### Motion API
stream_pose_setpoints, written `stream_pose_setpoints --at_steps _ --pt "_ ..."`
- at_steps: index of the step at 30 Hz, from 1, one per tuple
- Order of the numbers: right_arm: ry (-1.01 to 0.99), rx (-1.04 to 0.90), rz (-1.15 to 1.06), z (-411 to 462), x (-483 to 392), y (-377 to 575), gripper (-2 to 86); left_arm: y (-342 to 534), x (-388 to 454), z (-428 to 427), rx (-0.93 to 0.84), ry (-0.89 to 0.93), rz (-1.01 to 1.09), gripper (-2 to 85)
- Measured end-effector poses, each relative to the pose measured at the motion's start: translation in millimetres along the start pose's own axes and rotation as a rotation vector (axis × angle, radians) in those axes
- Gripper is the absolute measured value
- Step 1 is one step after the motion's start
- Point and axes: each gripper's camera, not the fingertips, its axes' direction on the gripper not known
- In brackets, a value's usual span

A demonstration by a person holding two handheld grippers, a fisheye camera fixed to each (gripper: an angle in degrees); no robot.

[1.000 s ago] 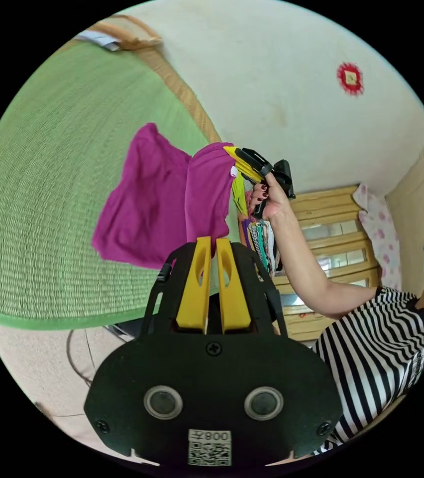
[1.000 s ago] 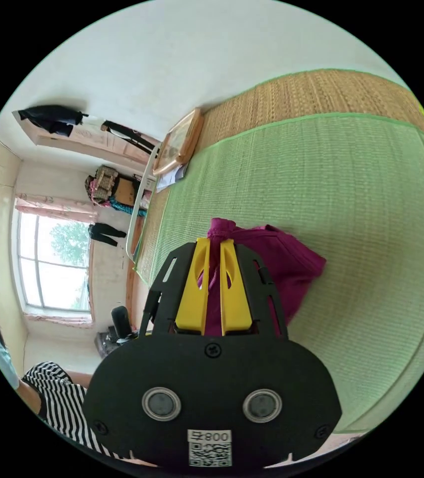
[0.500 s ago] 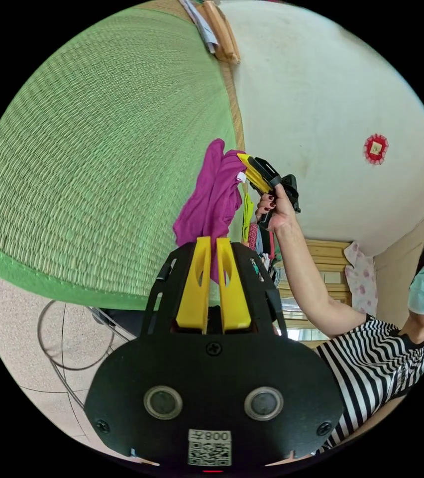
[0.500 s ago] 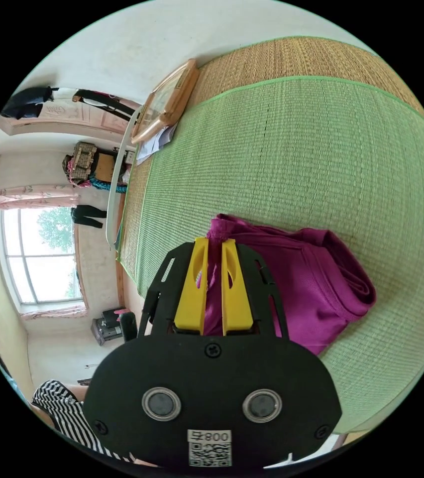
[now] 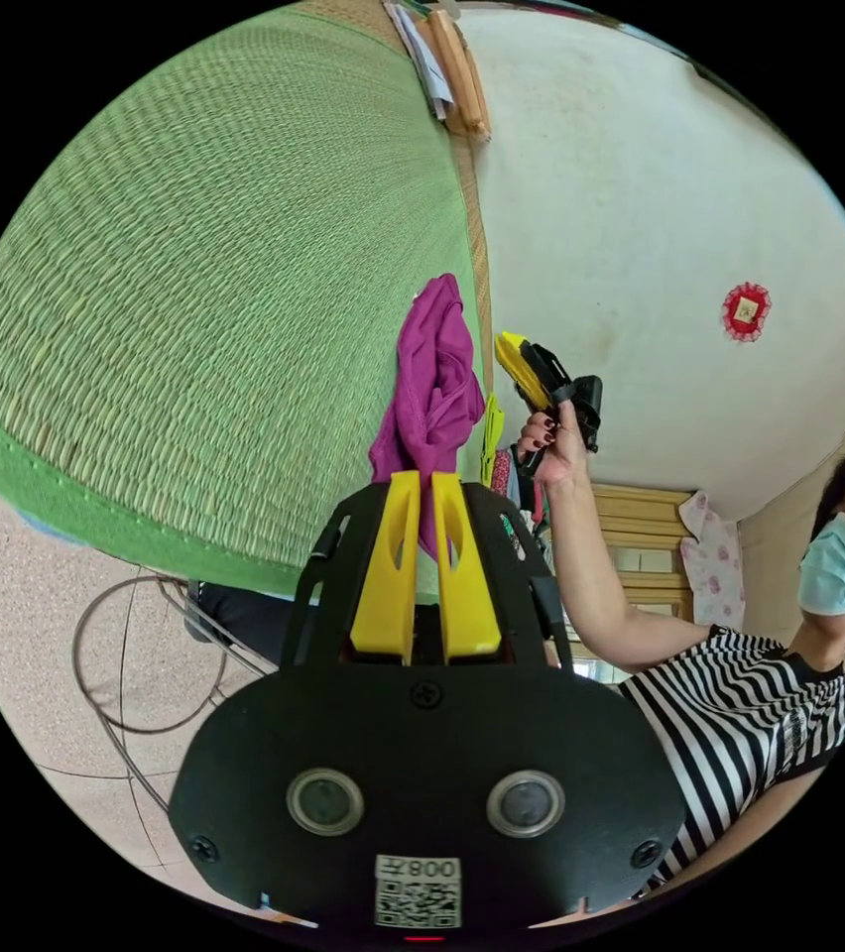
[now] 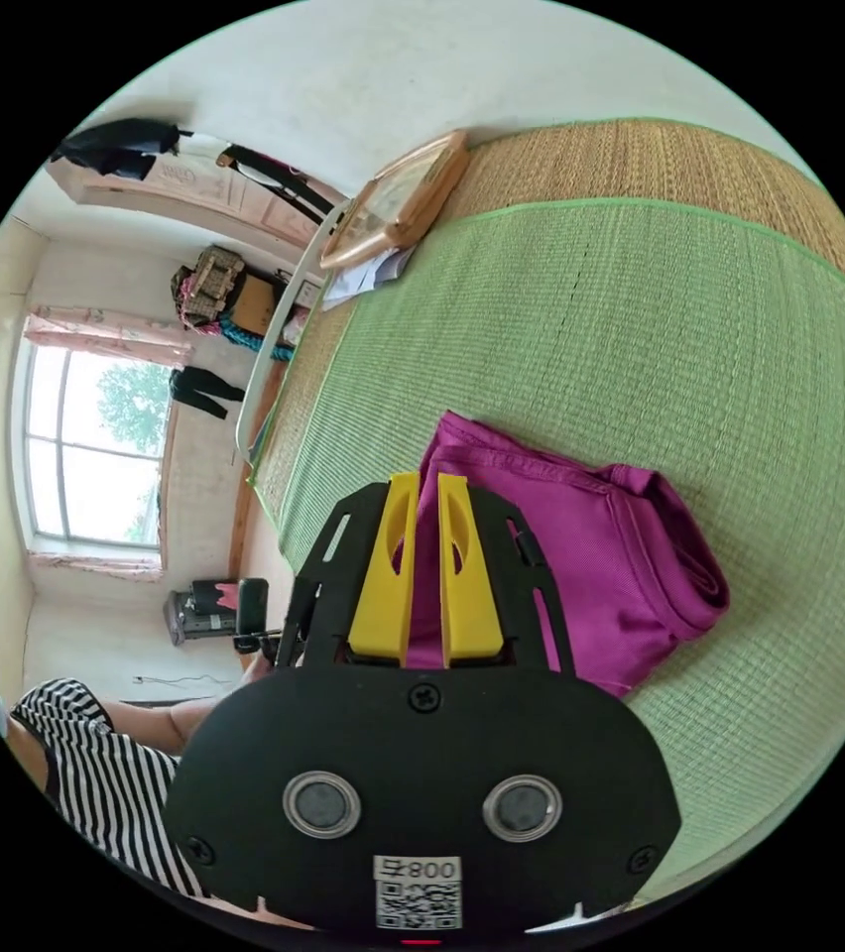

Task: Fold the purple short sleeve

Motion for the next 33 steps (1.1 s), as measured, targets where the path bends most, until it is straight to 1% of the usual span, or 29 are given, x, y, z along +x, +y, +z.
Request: stream_pose_setpoints --at_steps 6,8,12,17,19,21,23,25,28,31,33 --pt "0.122 -0.133 -0.019 64 4 -9 0.3 6 7 -18 0.022 -0.027 -0.012 1.0" --pt "0.126 -0.135 -0.015 71 8 -12 0.2 10 14 -24 0.035 -0.043 0.007 0.7" --pt "0.116 -0.073 0.014 65 17 -13 0.1 11 42 -26 0.012 -0.104 0.121 0.5" --pt "0.081 -0.071 0.005 62 24 -5 0.1 -13 77 -2 -0.027 -0.175 0.291 1.3" --pt "0.043 -0.051 -0.005 53 24 7 0.0 -27 92 19 -0.063 -0.301 0.37 1.9" --pt "0.0 -0.039 -0.049 41 20 32 0.0 -36 97 36 -0.112 -0.396 0.396 1.7" --pt "0.017 -0.059 -0.058 36 19 56 0.0 -42 98 49 -0.158 -0.445 0.395 1.5" --pt "-0.016 -0.064 -0.072 30 18 83 0.0 -44 100 53 -0.147 -0.505 0.398 1.3" --pt "-0.066 -0.108 -0.091 32 15 130 0.0 -43 97 49 -0.11 -0.516 0.361 1.1" --pt "-0.039 -0.222 -0.087 54 15 172 0.0 -39 95 48 -0.101 -0.505 0.339 1.1" --pt "0.015 -0.293 -0.087 71 19 196 0.0 -33 98 48 -0.087 -0.502 0.34 1.0"
